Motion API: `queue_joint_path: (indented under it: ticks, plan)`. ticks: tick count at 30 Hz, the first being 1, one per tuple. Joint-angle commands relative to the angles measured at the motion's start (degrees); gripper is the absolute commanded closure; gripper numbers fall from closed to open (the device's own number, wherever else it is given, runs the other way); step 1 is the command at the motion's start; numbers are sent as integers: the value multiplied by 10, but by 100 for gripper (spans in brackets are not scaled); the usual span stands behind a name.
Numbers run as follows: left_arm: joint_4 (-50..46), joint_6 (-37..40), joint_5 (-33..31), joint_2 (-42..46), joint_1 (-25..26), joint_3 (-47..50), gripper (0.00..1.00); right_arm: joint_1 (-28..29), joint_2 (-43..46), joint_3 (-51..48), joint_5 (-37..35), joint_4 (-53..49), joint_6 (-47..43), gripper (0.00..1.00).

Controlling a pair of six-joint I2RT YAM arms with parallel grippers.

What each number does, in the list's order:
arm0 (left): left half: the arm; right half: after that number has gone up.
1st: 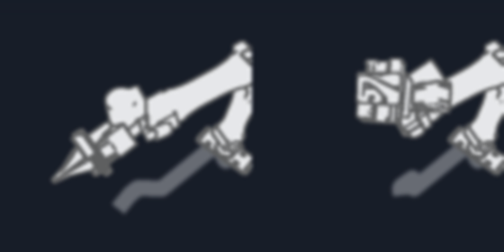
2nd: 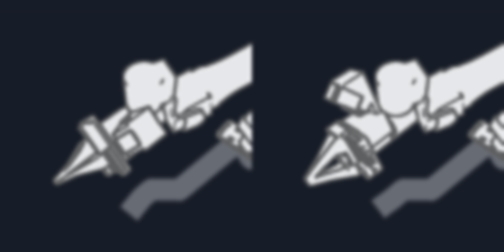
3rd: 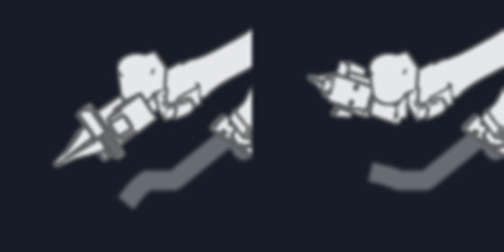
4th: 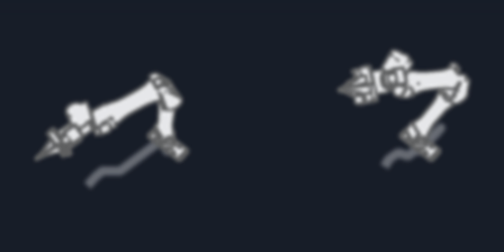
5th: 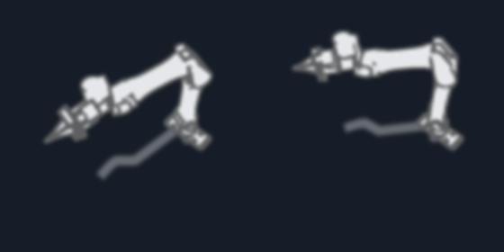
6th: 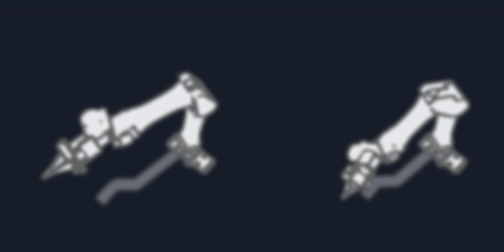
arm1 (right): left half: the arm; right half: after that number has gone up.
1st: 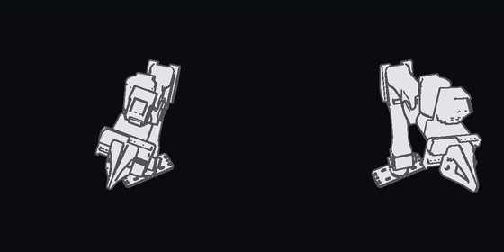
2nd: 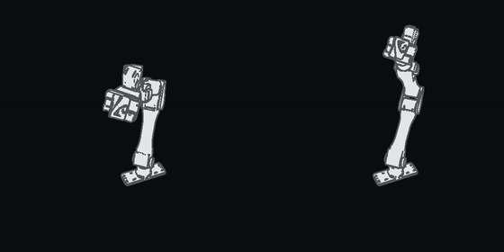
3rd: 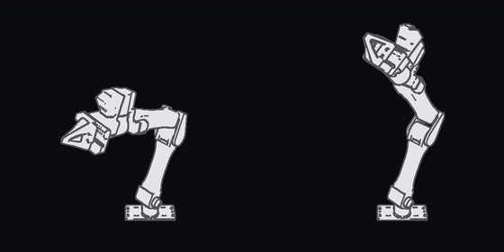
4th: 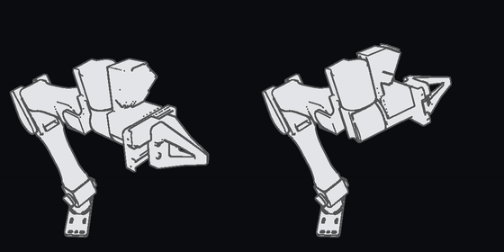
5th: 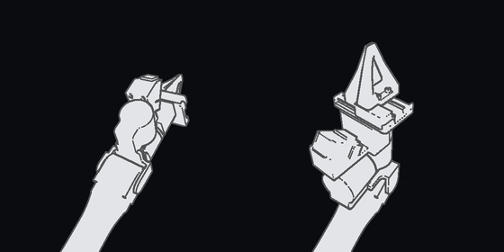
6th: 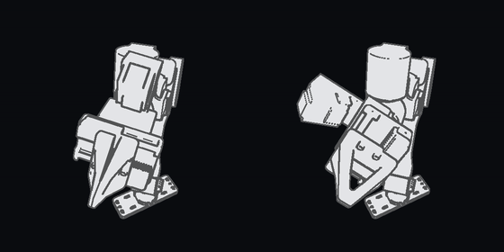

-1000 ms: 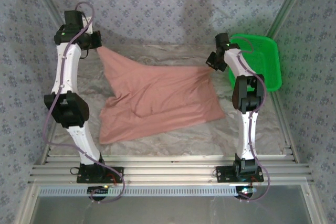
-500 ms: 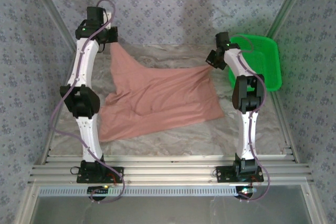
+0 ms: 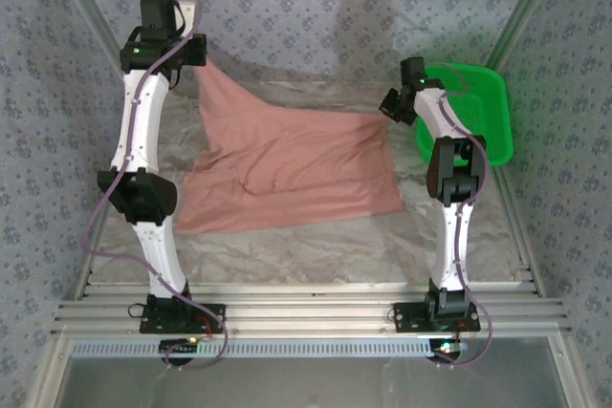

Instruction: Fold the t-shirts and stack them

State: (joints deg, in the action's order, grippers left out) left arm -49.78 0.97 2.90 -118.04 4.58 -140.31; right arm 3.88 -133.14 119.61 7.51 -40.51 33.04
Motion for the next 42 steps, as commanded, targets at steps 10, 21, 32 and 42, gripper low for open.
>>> queue_joint_path:
  ticks: [10, 21, 32, 42]
  plan:
    - [-88, -33, 17, 132, 2, 118, 100, -17, 101, -78, 33, 20, -23, 100]
    - [-26, -110, 90, 328, -12, 436, 100, -31, 150, -157, 44, 32, -41, 100]
    - [9, -207, 152, 443, -28, 637, 100, -31, 168, -207, 43, 38, -47, 100]
    - [44, -237, 171, 493, -25, 760, 100, -32, 185, -259, 41, 53, -43, 100]
